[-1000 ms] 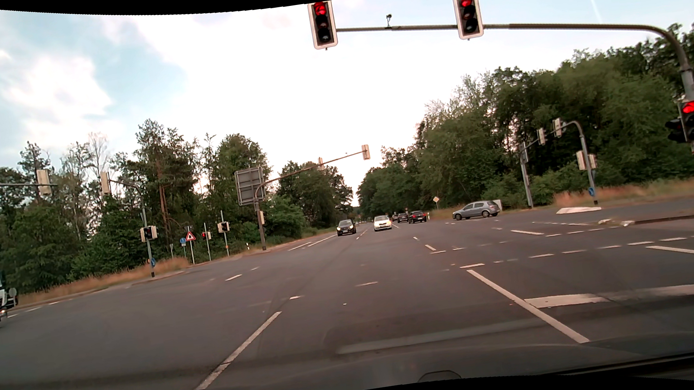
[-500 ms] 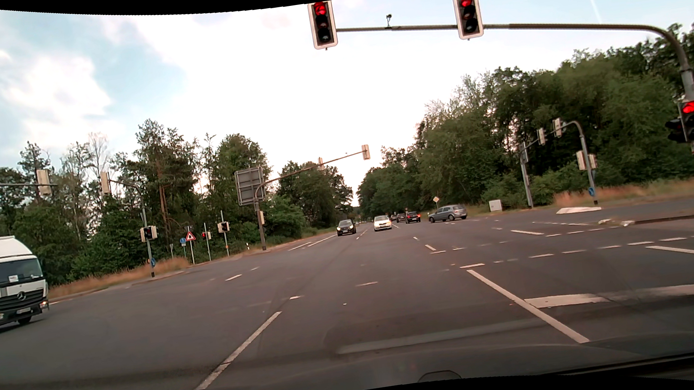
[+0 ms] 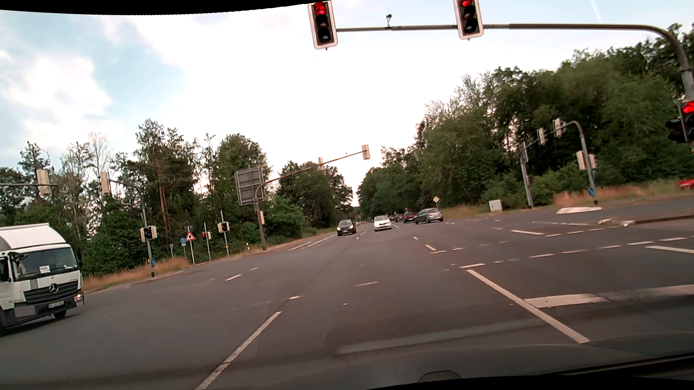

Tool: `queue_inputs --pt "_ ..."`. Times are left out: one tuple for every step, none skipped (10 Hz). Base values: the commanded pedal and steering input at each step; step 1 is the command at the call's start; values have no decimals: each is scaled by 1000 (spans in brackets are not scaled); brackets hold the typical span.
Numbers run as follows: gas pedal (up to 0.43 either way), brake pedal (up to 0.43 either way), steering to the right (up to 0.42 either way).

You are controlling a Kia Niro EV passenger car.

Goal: Follow the waypoints while adhering to traffic rules and regulations

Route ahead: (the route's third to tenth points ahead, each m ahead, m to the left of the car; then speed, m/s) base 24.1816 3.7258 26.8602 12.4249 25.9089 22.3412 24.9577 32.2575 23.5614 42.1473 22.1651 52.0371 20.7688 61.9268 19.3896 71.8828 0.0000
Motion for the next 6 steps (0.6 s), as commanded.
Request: queue_inputs --pt "0 366 -28" --pt "0 360 -28" --pt "0 360 -28" --pt "0 360 -28" --pt "0 354 -28" --pt "0 354 -28"
